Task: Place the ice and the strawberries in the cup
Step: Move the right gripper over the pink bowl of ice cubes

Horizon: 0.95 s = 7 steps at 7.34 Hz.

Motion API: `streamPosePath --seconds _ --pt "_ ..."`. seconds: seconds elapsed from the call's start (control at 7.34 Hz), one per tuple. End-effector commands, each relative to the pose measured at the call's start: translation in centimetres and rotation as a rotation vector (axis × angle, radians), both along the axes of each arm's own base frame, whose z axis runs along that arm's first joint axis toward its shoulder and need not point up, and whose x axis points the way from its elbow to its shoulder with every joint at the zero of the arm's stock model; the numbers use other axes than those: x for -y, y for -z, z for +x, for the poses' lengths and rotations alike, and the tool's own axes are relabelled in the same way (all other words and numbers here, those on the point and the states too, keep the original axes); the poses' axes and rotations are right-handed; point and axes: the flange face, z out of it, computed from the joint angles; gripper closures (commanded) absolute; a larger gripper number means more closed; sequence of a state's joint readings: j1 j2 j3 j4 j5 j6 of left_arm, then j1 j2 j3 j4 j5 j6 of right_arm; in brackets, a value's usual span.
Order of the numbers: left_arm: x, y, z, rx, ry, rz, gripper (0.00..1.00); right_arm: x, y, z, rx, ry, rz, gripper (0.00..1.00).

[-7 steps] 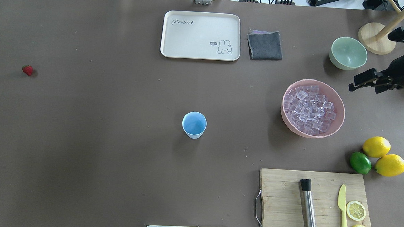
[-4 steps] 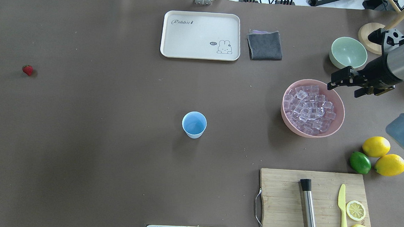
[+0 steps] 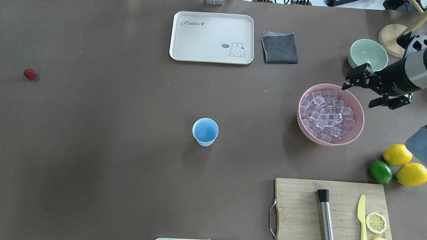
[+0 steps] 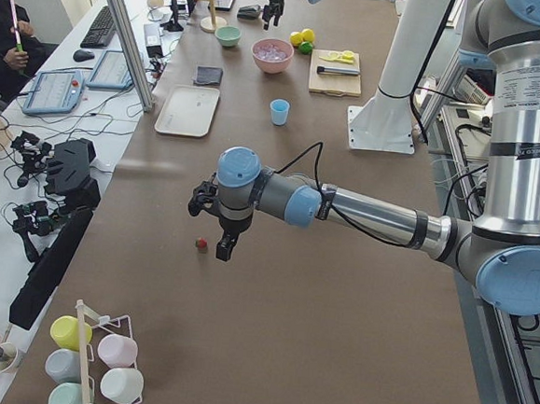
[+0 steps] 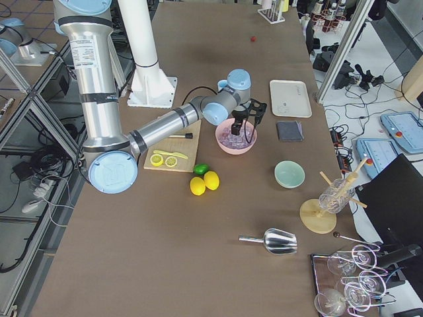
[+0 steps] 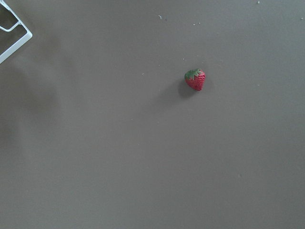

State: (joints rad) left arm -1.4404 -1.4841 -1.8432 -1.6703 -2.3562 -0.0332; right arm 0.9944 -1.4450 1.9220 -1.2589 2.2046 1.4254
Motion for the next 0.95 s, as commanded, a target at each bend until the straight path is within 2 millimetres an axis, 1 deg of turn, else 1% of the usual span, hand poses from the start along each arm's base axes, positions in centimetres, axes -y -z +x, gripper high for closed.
streamPosePath --seconds 0.0,0.14,0.27,0.41,0.54,0.68,0.82 --pt "0.0 -0.1 0.0 -0.003 0.005 -0.008 0.03 0.1 0.6 -0.5 0.023 -0.161 -0.163 0.06" --pt "0.0 0.4 -0.1 -0.011 0.015 -0.009 0.03 -0.4 1.1 -1.2 0.038 -0.232 -0.24 0.06" --pt "-0.1 0.6 -0.3 -0.012 0.019 -0.007 0.03 -0.4 0.0 -1.8 0.017 -0.338 -0.306 0.06" --pt "-0.2 1.2 -0.6 -0.014 0.025 0.007 0.03 -0.3 -0.6 -2.4 0.011 -0.454 -0.375 0.12" --pt "-0.4 2.7 -2.3 -0.017 0.063 0.034 0.03 -0.2 -1.3 -2.6 0.004 -0.525 -0.419 0.14" --pt "-0.6 3.7 -2.6 -0.018 0.076 0.048 0.03 0.0 -2.8 -2.6 0.013 -0.611 -0.531 0.18" --pt "-0.7 4.8 -2.7 -0.018 0.083 0.063 0.03 -0.2 -2.6 -2.6 0.044 -0.679 -0.616 0.21"
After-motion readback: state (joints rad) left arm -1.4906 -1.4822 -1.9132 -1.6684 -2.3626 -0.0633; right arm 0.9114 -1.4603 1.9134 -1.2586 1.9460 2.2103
